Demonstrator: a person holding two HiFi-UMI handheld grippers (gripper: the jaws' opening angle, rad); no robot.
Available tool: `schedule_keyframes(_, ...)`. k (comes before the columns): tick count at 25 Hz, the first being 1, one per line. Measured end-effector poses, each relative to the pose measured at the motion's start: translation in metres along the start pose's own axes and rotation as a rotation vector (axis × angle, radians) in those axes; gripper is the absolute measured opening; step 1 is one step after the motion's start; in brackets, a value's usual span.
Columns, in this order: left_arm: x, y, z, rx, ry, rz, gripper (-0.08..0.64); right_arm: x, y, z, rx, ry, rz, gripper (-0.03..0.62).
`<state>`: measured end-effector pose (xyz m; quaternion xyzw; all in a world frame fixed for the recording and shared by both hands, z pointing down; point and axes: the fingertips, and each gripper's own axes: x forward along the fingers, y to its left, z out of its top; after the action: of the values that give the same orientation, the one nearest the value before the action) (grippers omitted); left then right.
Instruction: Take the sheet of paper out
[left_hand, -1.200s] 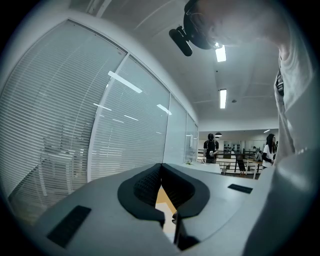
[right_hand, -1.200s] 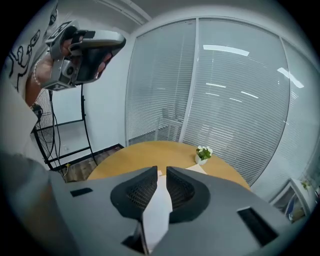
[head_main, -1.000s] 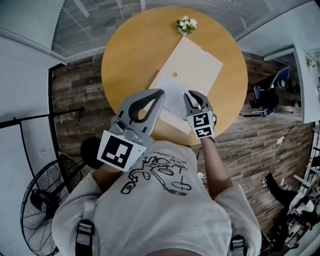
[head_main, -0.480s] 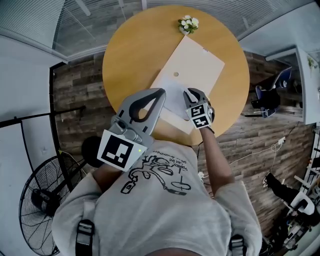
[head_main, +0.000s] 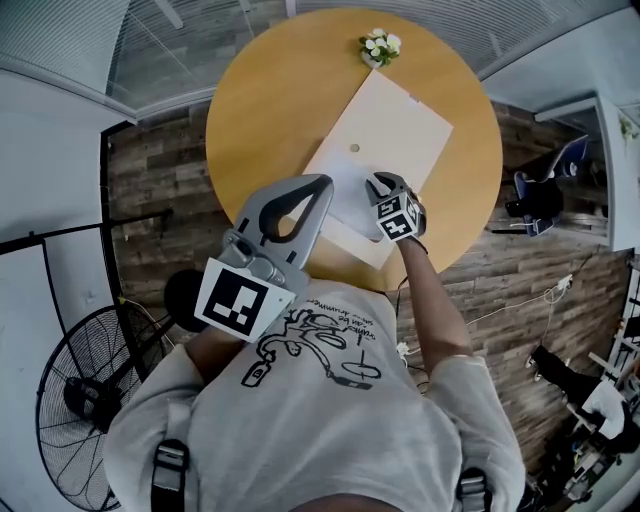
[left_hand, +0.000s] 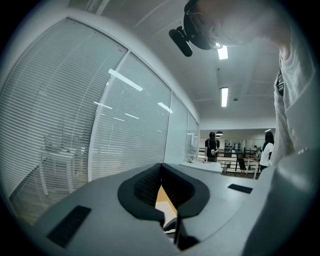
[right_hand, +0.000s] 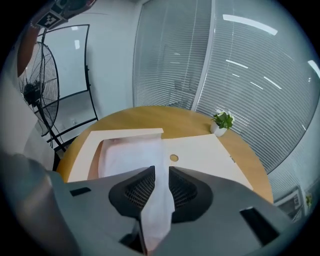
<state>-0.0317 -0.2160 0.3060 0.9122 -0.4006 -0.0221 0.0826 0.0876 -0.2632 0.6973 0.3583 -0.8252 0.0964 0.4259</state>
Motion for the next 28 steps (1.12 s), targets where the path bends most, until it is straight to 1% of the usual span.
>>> schedule_keyframes(14, 0.008, 0.008, -0.005, 0.000, 0.019, 0.011, 0.021, 0.048, -0.001, -0.036, -0.028, 0.120, 0.075, 0.123)
schedule_keyframes(28, 0.008, 0.017, -0.011, -0.006, 0.038, 0.032, 0.021, 0.074, -0.004, -0.049, -0.062, 0.187, 0.135, 0.172)
